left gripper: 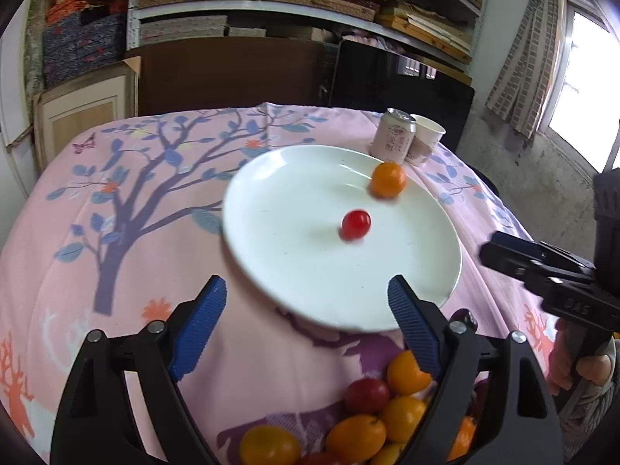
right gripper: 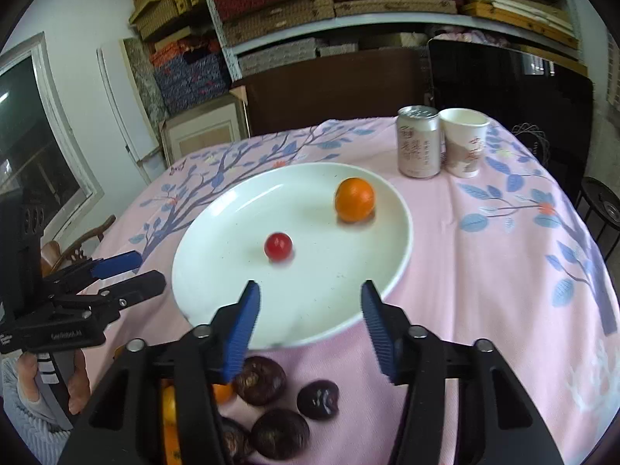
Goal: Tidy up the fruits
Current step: 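Carry both fruits onto the white plate and open both tools, then grasp a pale yellow fruit with the left tool while the right tool grasps a pale yellow apple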
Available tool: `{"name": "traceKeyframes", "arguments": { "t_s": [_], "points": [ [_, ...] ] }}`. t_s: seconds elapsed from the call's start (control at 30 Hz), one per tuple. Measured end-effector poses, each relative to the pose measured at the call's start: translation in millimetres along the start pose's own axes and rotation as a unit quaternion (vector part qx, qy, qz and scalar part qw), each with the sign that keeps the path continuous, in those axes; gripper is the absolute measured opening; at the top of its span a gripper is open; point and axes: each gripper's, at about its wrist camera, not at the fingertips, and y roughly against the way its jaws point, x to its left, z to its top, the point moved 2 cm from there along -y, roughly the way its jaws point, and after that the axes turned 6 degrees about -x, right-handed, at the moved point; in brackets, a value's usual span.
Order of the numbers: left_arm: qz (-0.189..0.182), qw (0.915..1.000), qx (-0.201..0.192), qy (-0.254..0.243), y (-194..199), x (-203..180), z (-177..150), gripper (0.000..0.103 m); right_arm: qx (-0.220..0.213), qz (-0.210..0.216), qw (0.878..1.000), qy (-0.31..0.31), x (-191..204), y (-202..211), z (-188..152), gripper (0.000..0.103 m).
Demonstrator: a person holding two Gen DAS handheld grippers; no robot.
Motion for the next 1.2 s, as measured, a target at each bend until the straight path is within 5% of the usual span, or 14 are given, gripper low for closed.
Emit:
{"name": "traceKeyframes", "arguments": {
  "t_s": [0.27, 0.4, 0.5, 0.73, 0.97, 1.03, 1.2],
  "points": [
    [0.028, 0.9982, -0.012, 0.051, 62.0, 32.0, -58.0, 0.093, -0.053, -0.017, 0.994, -0.090, -40.4, 80.8, -64.6, 0.084],
    [0.052, 0.9965, -0.012, 0.063, 79.5, 37.8, -83.1, 0.093, -0.066, 0.003, 0.990, -0.124, -47.3, 107.2, -84.8, 0.085],
    [0.028, 0.9964, -0.013, 0.079, 95.2, 32.5, -102.0, 0.093, -0.069, 0.025, 0.989, -0.129, -42.5, 132.6, -103.9, 0.086],
    [0.014, 0.9994, -0.021, 0.026, 117.6, -3.8, -125.9, 0.099, 0.006, 0.021, 0.999, -0.033, 4.7, 163.6, -167.5, 0.087],
    [0.026, 0.9996, -0.005, 0.006, 112.1, -9.8, -130.9, 0.099, 0.029, -0.021, 0.997, 0.075, 46.5, 157.6, -182.5, 0.087],
    [0.034, 0.9994, 0.003, -0.006, 108.1, -12.6, -132.4, 0.099, 0.040, -0.024, 0.995, 0.089, 51.5, 152.4, -183.7, 0.085],
    [0.052, 0.9970, 0.025, -0.052, 96.0, -27.0, -137.1, 0.099, 0.081, -0.031, 0.992, 0.096, 53.2, 133.0, -195.0, 0.046]
  ]
}}
